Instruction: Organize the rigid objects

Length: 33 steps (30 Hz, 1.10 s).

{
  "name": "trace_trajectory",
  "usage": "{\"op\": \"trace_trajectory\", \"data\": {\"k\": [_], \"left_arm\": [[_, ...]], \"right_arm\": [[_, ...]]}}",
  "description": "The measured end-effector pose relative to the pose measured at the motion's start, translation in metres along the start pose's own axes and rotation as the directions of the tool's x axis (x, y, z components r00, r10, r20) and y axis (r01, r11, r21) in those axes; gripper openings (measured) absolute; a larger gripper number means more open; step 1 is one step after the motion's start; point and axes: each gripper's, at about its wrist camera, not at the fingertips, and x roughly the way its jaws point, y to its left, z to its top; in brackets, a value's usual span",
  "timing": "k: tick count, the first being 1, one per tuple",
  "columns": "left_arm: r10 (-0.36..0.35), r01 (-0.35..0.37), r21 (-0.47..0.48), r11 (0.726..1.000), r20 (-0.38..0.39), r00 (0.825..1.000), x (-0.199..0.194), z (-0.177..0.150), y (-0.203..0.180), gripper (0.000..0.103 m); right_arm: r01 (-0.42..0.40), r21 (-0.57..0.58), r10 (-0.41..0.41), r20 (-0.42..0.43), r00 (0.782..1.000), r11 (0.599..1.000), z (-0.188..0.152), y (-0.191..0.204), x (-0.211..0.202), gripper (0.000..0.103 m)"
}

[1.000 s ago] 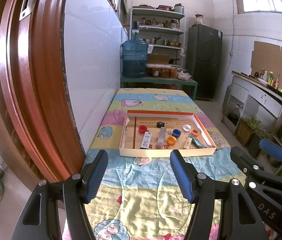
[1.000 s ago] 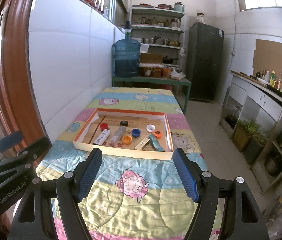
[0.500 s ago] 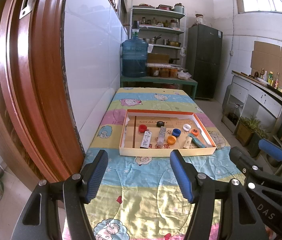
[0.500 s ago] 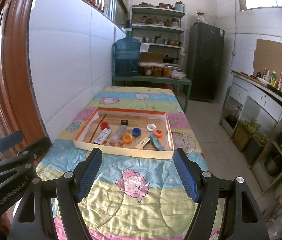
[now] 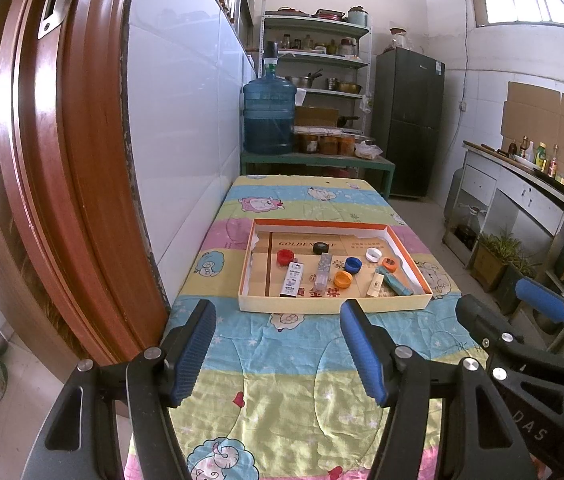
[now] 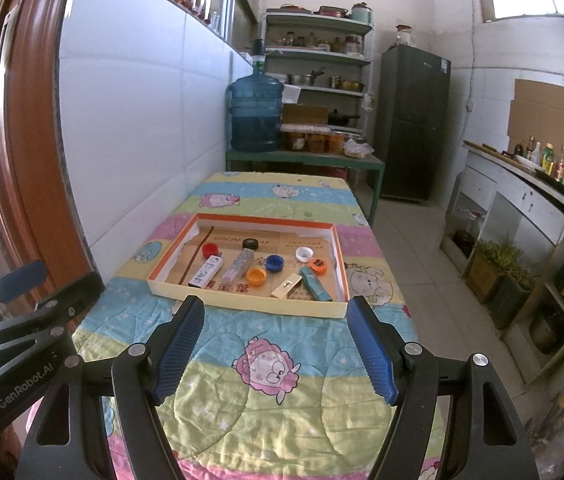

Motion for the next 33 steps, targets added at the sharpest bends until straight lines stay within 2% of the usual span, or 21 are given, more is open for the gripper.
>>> {"op": "trace_trajectory", "data": {"k": [33], "left_arm": [[-0.003, 0.003, -0.001, 1.000, -0.004, 1.000, 0.0002, -0.0005, 0.0002, 0.065]], "right_arm": [[-0.004, -0.002, 0.004, -0.002, 1.000, 1.000, -0.0023, 0.0055, 0.0023, 0.075]]}}
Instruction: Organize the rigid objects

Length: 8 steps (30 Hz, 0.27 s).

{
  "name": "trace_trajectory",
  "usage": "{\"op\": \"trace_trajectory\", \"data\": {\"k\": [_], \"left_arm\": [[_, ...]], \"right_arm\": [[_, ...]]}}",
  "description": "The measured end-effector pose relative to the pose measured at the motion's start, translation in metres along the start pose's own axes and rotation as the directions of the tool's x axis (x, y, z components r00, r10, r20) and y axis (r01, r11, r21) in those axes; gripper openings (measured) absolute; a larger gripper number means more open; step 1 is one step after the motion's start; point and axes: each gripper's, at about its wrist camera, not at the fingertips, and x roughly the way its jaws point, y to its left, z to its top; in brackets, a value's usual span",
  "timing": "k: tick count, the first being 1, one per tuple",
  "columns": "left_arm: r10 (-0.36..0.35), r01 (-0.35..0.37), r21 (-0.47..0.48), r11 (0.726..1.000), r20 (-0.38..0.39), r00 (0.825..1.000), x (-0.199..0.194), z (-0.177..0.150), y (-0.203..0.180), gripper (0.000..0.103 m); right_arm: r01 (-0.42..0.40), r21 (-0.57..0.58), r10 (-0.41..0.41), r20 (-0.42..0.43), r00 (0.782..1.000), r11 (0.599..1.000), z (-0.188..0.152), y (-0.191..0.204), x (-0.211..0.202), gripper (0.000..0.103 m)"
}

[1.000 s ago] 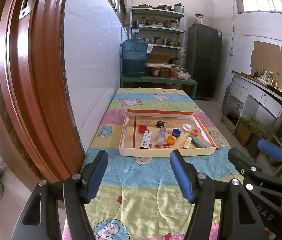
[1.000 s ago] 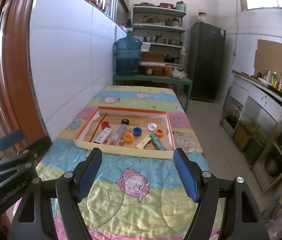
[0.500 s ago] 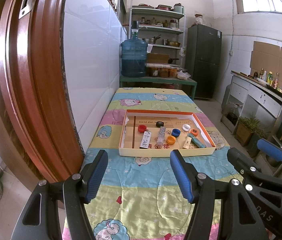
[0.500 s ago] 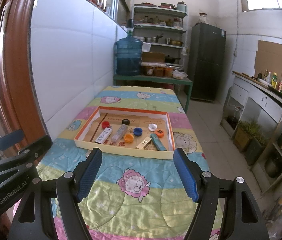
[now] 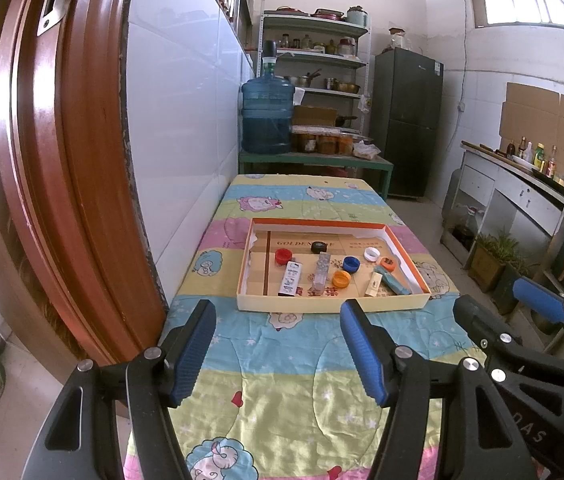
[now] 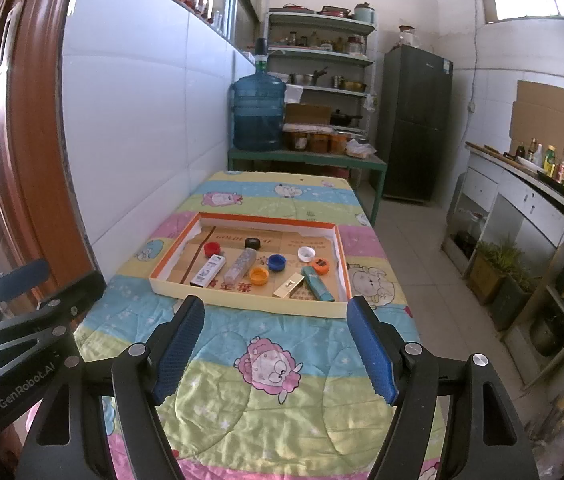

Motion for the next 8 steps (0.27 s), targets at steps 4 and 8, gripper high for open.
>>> {"op": "trace_trajectory", "data": {"k": [4, 8], "left_arm": [[-0.008, 0.008, 0.007, 1.000, 0.001, 1.000, -0.0012, -0.0059, -0.0064, 0.065], [-0.013, 0.013, 0.008, 1.000, 0.001, 1.000, -0.0030, -0.0094, -0.0109, 0.065]], "right_arm": [[0.000, 0.000, 0.000, -0.001, 1.000, 1.000, -0.0008, 0.0011, 0.0004, 0.075], [0.001, 0.000, -0.001, -0.001, 1.000, 1.000, -0.0008, 0.0014, 0.0006, 0.075]]}}
